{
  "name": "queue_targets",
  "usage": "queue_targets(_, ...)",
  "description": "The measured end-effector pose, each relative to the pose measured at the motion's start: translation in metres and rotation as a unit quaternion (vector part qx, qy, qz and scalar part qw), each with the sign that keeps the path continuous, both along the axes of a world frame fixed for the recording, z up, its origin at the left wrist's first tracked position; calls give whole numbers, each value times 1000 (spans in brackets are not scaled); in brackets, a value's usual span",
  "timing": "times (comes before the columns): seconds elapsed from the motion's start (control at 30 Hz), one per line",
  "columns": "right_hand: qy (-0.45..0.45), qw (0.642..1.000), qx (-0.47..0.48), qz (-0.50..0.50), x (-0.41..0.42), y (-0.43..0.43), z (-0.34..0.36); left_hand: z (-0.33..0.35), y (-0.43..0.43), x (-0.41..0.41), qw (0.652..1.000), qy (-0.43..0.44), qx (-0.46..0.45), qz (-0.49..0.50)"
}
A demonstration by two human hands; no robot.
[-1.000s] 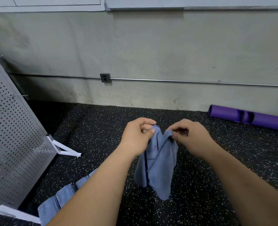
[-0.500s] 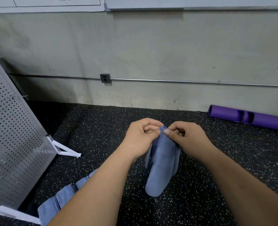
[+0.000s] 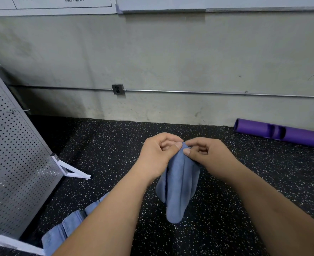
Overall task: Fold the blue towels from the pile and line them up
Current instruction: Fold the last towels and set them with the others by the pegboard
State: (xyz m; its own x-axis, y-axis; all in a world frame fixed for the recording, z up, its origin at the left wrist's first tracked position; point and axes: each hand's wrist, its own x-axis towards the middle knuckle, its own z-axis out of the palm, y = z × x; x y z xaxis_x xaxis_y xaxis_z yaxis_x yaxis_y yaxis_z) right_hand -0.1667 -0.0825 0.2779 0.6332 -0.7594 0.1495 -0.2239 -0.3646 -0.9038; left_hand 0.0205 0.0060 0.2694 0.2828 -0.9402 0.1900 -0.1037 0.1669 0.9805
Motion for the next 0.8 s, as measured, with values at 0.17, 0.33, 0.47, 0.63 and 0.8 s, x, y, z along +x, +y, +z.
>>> queue_targets(0.17,-8,1000,12,-11,-1,-3,-4,-1,-1,-1,1000,19,14,-7)
queue_targets(0.33,11,1000,-11,-12,-2,-3,-6,-7,-3,4,998,-64,28,1)
queue_targets(0.47,47,999,-21,2,-4,-7,-11,-7,-4,10,992,-121,22,40)
queue_targets(0.63,164,982,-79,-43,-28,-22,-15,-10,-4,38,979,-146,15,139)
queue_targets(0.8,240,957,-141,-81,-50,-28,-15,-10,7,65,964,-164,11,211)
